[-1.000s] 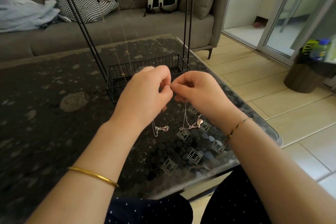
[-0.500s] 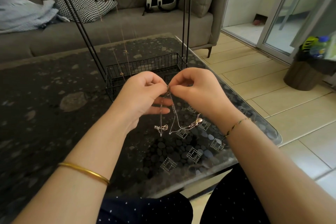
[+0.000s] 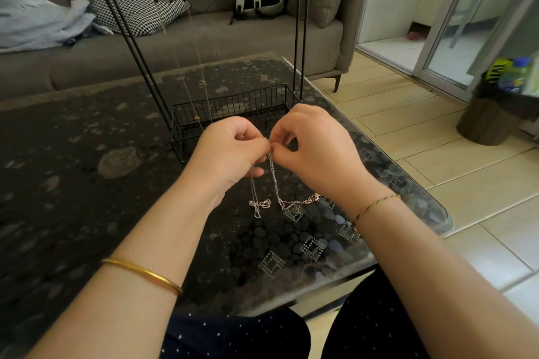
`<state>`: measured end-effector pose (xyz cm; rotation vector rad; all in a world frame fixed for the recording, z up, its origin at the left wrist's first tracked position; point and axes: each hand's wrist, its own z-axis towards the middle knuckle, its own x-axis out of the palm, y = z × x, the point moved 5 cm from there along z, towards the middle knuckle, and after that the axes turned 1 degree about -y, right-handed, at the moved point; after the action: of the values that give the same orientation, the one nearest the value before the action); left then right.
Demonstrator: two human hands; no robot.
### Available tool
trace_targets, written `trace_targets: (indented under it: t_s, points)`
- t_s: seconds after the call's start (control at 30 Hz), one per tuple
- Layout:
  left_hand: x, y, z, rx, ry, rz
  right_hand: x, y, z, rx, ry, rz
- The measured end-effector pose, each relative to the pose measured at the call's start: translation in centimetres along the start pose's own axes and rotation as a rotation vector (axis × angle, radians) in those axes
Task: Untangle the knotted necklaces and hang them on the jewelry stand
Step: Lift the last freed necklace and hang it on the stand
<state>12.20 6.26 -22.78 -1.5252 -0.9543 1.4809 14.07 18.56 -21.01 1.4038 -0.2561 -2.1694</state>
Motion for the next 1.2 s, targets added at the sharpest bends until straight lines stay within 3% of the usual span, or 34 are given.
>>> trace_targets:
  t_s: [0.23,0.33,0.53,0.7,0.97,1.2]
  points:
    - [0.0,-0.5,-0.2,0.122,-0.054,0.128,0.1,0.9,0.0,-0.107,-0.010,-0.129]
    - [0.0,-0.4,0.0,0.089,-0.056,0.102,0.2,1.0,0.0,-0.126,-0.009,-0.141]
    - [0.4,0.9,0.6,-0.157,0.045,-0.258,-0.1,0.0,-0.1,0.011,-0.052,0.190]
    - [0.6,1.1,0.6,-0.243,0.069,-0.423,-0.1,-0.2,-0.1,0.046,-0.082,0.244]
    - [0.3,0.8,0.6,-0.181,0.033,-0.341,-0.5,-0.2,-0.4,0.141,-0.046,0.365]
    - [-0.1,0.2,0.6,-0.034,-0.036,-0.152,-0.2,-0.1,-0.4,0.074,-0.066,0.209]
